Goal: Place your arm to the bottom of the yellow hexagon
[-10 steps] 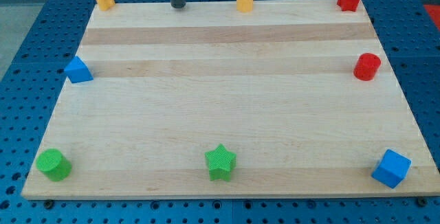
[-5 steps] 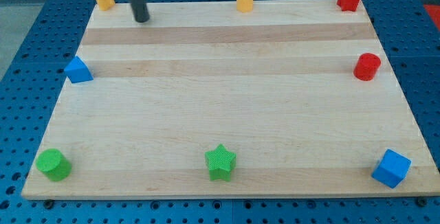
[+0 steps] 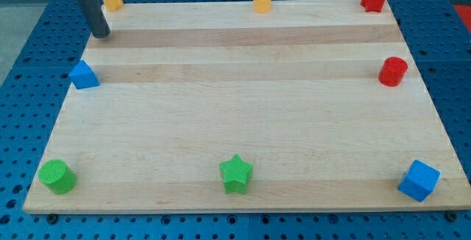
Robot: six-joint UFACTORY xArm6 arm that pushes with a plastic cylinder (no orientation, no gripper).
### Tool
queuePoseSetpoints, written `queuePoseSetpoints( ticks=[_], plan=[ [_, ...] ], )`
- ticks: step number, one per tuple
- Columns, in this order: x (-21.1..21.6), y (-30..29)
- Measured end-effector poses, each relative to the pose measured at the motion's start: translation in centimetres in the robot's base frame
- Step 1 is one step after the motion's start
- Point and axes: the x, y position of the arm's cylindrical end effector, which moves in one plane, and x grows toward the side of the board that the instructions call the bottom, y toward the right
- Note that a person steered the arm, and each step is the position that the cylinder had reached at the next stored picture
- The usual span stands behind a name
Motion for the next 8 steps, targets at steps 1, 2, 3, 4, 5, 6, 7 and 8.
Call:
queuePoseSetpoints(
  ticks=[1, 2, 3, 4, 5, 6, 7, 8],
  plan=[
    [0.8, 3.6],
    [2.3, 8.7],
    [3.0, 12.7],
    [3.1, 17.5],
    [3.1, 18.4],
    [3.6, 19.6],
    [3.6, 22.6],
    [3.6, 25.8]
  ],
)
